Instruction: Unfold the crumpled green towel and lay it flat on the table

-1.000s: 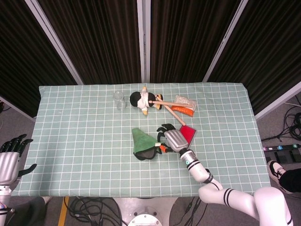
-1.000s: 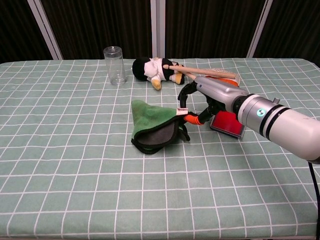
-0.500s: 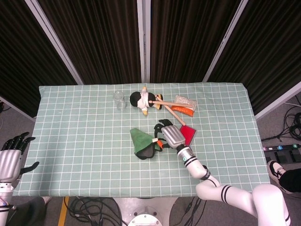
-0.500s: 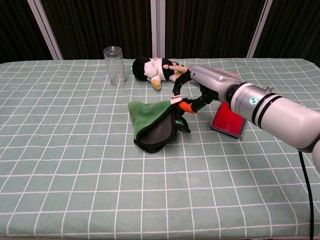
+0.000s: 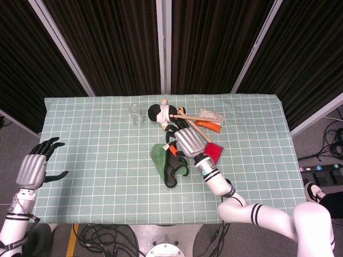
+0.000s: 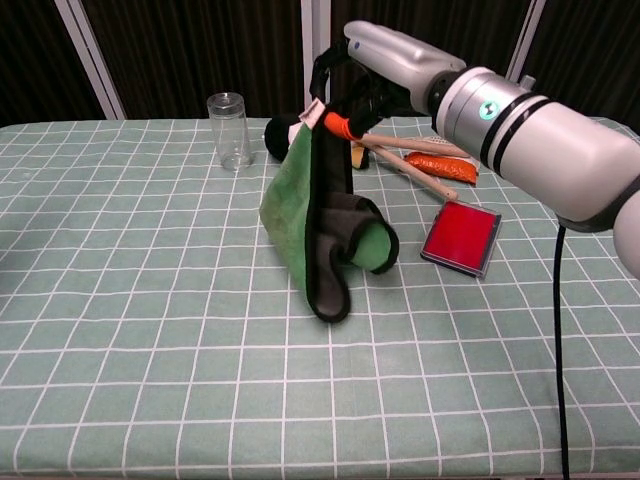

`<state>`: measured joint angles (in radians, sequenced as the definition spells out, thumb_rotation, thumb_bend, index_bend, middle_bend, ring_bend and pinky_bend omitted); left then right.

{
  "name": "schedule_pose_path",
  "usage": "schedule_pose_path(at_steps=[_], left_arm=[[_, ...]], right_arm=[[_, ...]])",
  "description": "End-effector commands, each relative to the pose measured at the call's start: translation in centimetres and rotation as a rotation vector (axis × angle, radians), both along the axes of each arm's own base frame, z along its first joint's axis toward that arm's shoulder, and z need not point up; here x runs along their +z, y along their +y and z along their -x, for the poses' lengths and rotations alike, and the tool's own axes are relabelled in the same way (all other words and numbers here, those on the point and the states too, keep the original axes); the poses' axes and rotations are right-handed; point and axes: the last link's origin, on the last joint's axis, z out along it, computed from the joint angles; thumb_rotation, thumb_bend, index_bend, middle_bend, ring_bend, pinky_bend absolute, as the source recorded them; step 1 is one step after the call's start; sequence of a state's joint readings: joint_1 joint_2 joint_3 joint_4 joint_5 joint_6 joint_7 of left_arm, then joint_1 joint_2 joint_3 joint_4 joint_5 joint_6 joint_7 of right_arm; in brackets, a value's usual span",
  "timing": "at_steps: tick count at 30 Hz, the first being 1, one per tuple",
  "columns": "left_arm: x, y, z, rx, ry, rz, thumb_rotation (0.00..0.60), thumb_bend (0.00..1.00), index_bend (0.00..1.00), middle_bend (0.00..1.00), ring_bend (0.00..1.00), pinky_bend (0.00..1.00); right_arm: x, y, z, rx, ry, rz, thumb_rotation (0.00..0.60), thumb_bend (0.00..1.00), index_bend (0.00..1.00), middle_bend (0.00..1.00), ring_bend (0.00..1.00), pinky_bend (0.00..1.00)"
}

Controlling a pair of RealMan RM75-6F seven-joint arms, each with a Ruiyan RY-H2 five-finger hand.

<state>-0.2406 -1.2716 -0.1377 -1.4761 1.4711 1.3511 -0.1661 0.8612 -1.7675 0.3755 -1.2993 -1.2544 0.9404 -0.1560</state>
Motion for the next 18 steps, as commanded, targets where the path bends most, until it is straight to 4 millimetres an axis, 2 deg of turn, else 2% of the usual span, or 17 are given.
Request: schedule_pose_path(at_steps=[1, 7, 18], left_arm=[[-0.8, 1.2, -1.0, -0.02, -0.051, 0.02, 0.6, 0.08, 0.3, 0.26, 0.19, 0.23], [-2.8, 3.8, -2.7, -0.021, -0.182, 0.107, 0.6, 0.07, 0.34, 0.26, 0.19, 0.23], [-6.8, 6.9, -5.7, 0.021, -0.271, 0.286, 0.6, 0.02, 0.35, 0.26, 0.19, 0.23]], right_arm=[[1.0, -0.3, -1.6, 0.025, 0.0, 0.037, 0.6, 0.49, 0.68, 0.28, 0.1, 0.1], [1.2, -0.5, -4.3, 0.079, 0.07, 0.1, 0.6, 0.49, 0.68, 0.28, 0.1, 0.1], [0.2, -1.0, -8.5, 0.071, 0.165, 0.187, 0.6, 0.49, 0.68, 0.27, 0.09, 0.09]])
